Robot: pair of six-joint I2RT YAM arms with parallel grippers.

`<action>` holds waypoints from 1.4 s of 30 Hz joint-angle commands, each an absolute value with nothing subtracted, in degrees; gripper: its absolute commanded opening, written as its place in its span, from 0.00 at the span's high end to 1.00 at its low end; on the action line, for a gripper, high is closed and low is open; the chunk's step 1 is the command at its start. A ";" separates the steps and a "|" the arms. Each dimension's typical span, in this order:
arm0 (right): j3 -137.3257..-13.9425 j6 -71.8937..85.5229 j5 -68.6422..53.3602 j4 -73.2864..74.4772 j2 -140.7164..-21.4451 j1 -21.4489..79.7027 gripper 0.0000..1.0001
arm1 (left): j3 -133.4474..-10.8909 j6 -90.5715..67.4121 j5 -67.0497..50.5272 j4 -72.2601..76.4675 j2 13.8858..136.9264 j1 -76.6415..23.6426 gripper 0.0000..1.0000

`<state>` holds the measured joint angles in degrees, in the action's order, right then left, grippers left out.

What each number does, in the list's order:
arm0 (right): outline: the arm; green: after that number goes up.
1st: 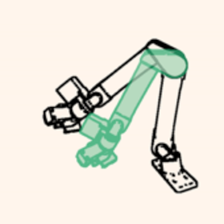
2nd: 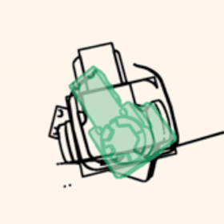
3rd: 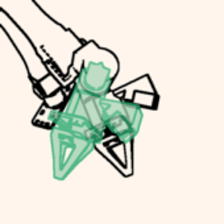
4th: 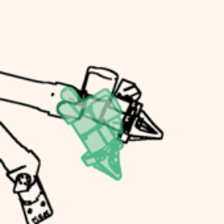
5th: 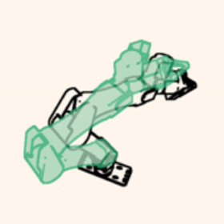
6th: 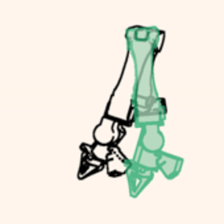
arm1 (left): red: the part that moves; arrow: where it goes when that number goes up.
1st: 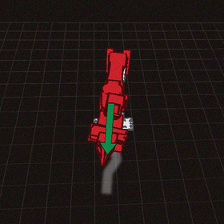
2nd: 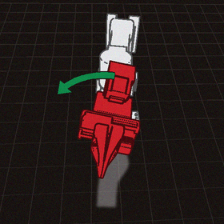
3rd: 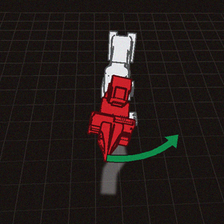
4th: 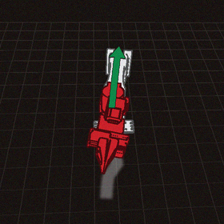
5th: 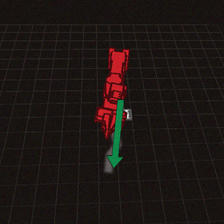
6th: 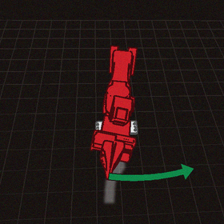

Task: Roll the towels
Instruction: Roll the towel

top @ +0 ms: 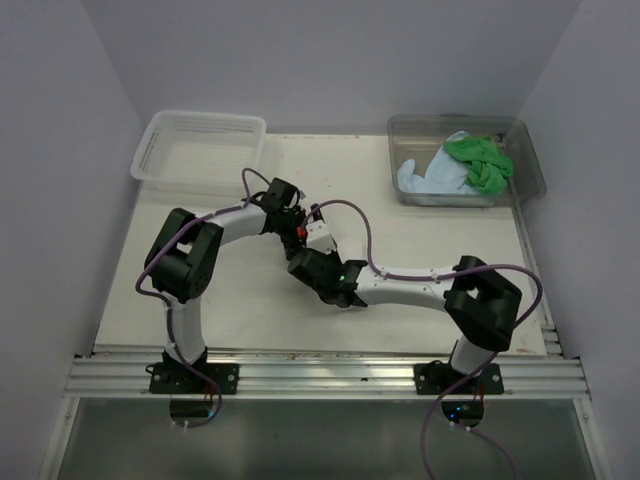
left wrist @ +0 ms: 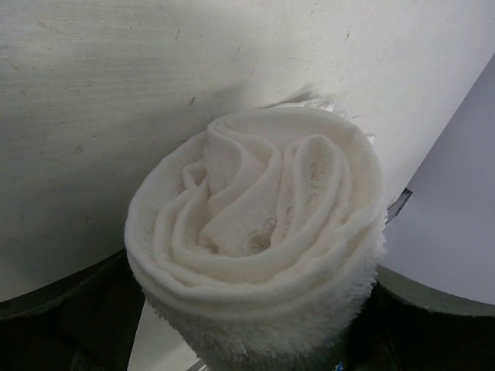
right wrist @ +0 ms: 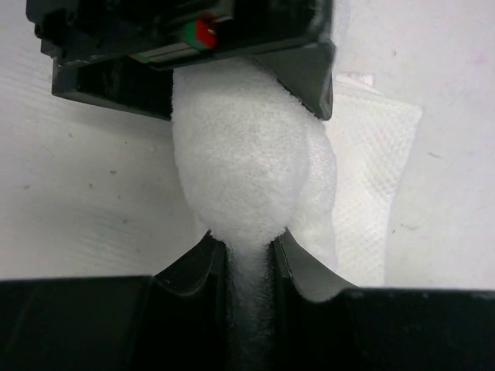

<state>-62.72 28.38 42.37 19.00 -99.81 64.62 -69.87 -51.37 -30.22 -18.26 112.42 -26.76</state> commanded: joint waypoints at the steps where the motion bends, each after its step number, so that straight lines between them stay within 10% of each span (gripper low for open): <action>1: -57.40 40.67 29.91 16.10 -95.90 61.80 1.00 | -70.14 -48.25 -28.39 -21.97 111.45 -24.79 0.11; 28: -27.34 59.75 -4.65 -25.45 -88.06 40.87 1.00 | -64.69 -47.64 -30.68 -15.47 102.31 -24.61 0.03; 42: -18.63 75.40 -16.52 -75.47 -110.29 36.21 1.00 | -63.90 -50.01 -30.85 -15.82 105.11 -27.51 0.13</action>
